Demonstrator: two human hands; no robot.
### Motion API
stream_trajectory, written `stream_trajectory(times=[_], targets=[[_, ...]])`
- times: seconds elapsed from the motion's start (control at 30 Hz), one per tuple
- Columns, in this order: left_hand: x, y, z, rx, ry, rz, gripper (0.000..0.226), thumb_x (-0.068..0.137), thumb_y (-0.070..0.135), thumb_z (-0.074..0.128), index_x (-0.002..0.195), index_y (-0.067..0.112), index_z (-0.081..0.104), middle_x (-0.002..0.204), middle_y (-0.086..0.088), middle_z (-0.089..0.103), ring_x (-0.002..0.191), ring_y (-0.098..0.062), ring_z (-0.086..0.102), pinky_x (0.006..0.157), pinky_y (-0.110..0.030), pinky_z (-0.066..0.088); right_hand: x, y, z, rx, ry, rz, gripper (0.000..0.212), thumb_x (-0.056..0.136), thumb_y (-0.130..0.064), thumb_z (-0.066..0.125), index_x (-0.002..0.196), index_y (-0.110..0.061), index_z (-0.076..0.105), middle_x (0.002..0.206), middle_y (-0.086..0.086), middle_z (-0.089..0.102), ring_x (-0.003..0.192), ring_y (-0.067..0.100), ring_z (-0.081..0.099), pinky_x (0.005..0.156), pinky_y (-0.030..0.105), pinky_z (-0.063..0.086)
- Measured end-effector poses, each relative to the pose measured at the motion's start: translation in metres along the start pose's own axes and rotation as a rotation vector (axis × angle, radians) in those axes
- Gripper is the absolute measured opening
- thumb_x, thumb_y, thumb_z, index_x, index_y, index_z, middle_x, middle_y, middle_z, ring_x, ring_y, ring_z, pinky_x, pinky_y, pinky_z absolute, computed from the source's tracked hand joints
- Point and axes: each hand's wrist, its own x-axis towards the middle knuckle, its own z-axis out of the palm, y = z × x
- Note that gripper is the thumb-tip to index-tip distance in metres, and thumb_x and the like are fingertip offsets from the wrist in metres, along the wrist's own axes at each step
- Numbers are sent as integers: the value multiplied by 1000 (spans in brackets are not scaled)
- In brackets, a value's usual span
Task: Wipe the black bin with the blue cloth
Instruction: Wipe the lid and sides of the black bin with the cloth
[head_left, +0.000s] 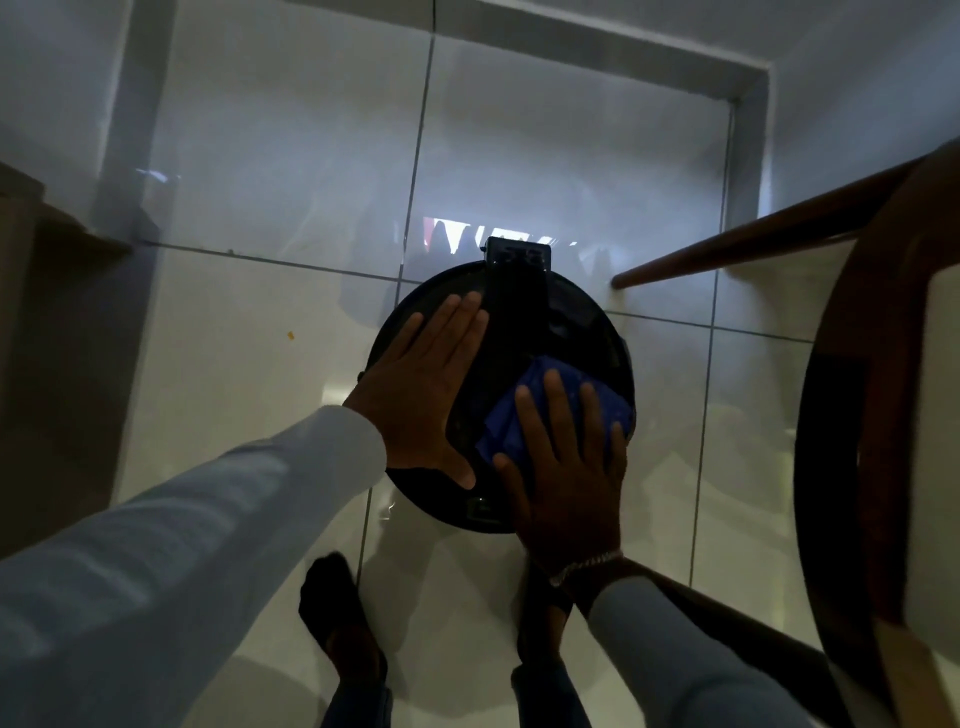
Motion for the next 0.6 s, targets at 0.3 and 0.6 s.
stream_trajectory(times=[0.3,0.6], targets=[[1,-10,-4,84,-66,54,149,45,88,60,146,13,-20,159,-10,-23,146,-26,-24,122,-46,-8,70,7,-11,-6,3,-69,66,89,-60,36,148,-34,19,161,1,13,147,33,5,114,65,8],[0,-6,-3,80,-31,46,148,44,86,61,148,11,-13,160,-12,-15,147,-30,-17,122,-51,3,-44,-16,18,55,27,24,68,92,-48,44,149,-33,11,159,1,9,147,34,4,113,64,17]])
